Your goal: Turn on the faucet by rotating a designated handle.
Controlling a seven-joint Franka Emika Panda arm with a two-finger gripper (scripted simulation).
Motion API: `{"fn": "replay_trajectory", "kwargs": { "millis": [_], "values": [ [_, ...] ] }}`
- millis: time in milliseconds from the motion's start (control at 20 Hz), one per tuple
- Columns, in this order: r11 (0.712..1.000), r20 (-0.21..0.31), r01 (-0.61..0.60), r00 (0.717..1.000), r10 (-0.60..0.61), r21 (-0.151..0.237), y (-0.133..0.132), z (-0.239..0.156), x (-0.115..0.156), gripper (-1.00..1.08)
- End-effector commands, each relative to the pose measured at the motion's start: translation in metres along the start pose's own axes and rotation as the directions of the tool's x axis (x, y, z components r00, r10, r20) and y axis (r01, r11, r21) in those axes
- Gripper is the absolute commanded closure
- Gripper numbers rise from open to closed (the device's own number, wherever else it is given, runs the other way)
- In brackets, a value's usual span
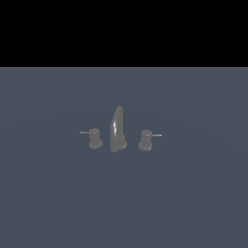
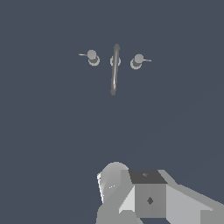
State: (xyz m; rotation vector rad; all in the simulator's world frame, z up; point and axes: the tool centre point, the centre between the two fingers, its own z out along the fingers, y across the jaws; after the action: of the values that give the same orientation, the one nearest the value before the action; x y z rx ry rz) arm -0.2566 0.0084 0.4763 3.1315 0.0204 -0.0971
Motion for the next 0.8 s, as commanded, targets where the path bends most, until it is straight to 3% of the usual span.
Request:
{"fn": "replay_trajectory", "kwargs": {
  "millis": [0,750],
  "values": [
    [1.0,0.0,0.0,1.0,0.0,0.0,0.0,0.0,0.0,1.08],
    [0.993,-0.002,-0.12,0.993,0.12,0.005,-0.024,0.029,0.01,1.08]
  ]
}}
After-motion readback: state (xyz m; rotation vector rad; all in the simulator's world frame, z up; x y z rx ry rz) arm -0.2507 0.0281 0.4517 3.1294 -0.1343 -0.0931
